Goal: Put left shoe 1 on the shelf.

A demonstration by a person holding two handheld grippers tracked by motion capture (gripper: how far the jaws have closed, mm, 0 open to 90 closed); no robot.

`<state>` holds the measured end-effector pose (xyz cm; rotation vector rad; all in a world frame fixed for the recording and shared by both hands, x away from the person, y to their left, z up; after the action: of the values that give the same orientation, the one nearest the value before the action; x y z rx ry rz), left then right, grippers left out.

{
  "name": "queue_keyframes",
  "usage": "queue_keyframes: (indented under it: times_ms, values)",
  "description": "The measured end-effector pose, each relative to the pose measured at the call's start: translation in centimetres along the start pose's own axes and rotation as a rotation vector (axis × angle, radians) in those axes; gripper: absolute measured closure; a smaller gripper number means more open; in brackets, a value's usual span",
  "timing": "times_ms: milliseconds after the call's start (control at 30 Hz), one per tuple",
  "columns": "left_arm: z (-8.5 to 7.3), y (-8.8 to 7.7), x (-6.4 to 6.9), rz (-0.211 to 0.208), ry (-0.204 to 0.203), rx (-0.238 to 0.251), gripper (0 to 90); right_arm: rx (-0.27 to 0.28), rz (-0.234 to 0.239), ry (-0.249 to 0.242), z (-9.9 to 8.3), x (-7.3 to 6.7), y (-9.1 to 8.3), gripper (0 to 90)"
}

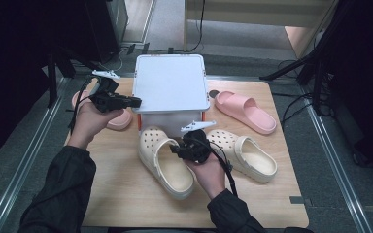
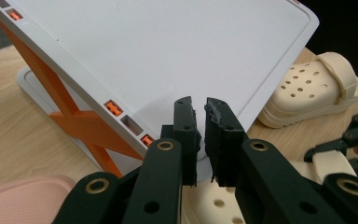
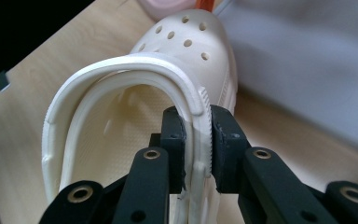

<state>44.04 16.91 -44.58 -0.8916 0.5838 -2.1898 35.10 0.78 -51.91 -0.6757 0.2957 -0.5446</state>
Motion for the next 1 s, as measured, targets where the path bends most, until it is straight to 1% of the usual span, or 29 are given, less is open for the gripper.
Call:
queue_keyframes:
  times_ms: [33, 67, 100, 133, 233, 267, 300, 333, 367, 400, 433, 467, 500, 533, 600, 633, 700, 767, 833, 900, 933, 967, 1000]
  values:
    - [0.0, 0.0, 0.0, -0.007, -0.004, -0.001, 81.9, 0.003, -0.006, 0.001, 0.4, 0.3, 0.1, 78.2]
    - [0.0, 0.0, 0.0, -0.007, -0.004, -0.001, 81.4, 0.003, -0.006, 0.001, 0.4, 0.3, 0.1, 78.2]
    - [0.0, 0.0, 0.0, -0.011, -0.007, -0.002, 81.4, 0.006, -0.018, 0.002, 0.8, 0.7, 0.3, 78.2]
    - [0.0, -0.1, -0.1, -0.014, -0.007, -0.003, 81.6, 0.021, -0.034, 0.000, 1.7, 1.4, 0.7, 78.1]
    - [0.0, -0.1, -0.1, -0.007, -0.003, -0.002, 82.5, 0.038, -0.056, 0.011, 2.6, 2.4, 1.6, 78.0]
    - [0.0, -0.1, -0.1, -0.007, -0.003, -0.002, 82.8, 0.038, -0.056, 0.011, 2.6, 2.4, 1.6, 78.0]
    - [0.0, -0.1, -0.1, -0.005, -0.002, -0.002, 83.0, 0.044, -0.072, 0.018, 3.0, 3.1, 2.2, 78.0]
    - [0.0, -0.1, -0.1, -0.005, -0.002, -0.002, 83.1, 0.044, -0.072, 0.018, 3.0, 3.1, 2.2, 78.0]
    - [0.0, -0.1, -0.1, -0.005, -0.001, -0.002, 83.1, 0.046, -0.079, 0.030, 3.1, 3.3, 2.5, 78.0]
    - [0.0, -0.1, -0.1, -0.004, 0.000, -0.003, 83.2, 0.051, -0.092, 0.028, 3.2, 3.6, 2.7, 78.0]
    - [0.0, -0.1, -0.1, -0.006, 0.002, -0.002, 83.2, 0.055, -0.114, 0.042, 3.1, 4.2, 3.0, 77.8]
    - [0.0, -0.1, -0.1, -0.006, 0.002, -0.002, 83.3, 0.055, -0.114, 0.042, 3.1, 4.2, 3.0, 77.8]
    - [0.0, -0.1, -0.1, -0.008, 0.002, -0.001, 83.3, 0.065, -0.132, 0.066, 2.8, 4.6, 3.3, 77.7]
    - [0.0, -0.1, -0.1, -0.008, 0.002, -0.001, 83.4, 0.068, -0.135, 0.078, 2.5, 4.7, 3.5, 77.6]
    - [0.0, -0.1, -0.1, -0.009, 0.003, 0.000, 83.4, 0.069, -0.141, 0.085, 2.3, 4.8, 3.7, 77.5]
    - [-0.1, -0.1, -0.1, -0.009, 0.002, 0.000, 83.5, 0.068, -0.153, 0.095, 1.9, 4.8, 4.1, 77.2]
    - [-0.1, -0.1, -0.1, -0.008, 0.004, -0.001, 83.7, 0.070, -0.134, 0.112, 1.6, 4.7, 4.3, 76.0]
    - [-0.1, -0.1, -0.1, -0.006, 0.008, 0.000, 83.8, 0.072, -0.127, 0.104, 1.4, 4.5, 4.3, 73.0]
    - [-0.1, -0.1, -0.1, -0.010, -0.002, -0.002, 83.2, 0.079, -0.117, 0.104, 1.4, 4.4, 4.2, 68.2]
    - [-0.1, -0.1, -0.1, -0.011, -0.008, -0.001, 83.4, 0.085, -0.096, 0.109, 1.6, 4.2, 3.9, 64.1]
    - [0.0, -0.1, -0.2, -0.011, -0.011, -0.001, 83.4, 0.085, -0.096, 0.109, 1.6, 4.2, 3.9, 64.1]
    - [0.0, -0.1, -0.2, -0.010, -0.010, -0.001, 83.6, 0.080, -0.099, 0.083, 1.6, 4.2, 3.4, 60.8]
    - [0.0, -0.1, -0.1, -0.008, -0.010, -0.001, 83.7, 0.079, -0.094, 0.077, 1.6, 4.1, 3.1, 58.8]
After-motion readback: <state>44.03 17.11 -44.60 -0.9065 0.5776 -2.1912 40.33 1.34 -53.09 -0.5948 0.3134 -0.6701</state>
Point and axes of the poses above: each handheld gripper's, and its own axes: y roughly forward along the jaws, z roughly out of its top, x roughly to its right, the point moved 10 cm from there along y, roughly forward along the jaws, and after that the axes turned 13 degrees about -y, right-handed, at the moved point
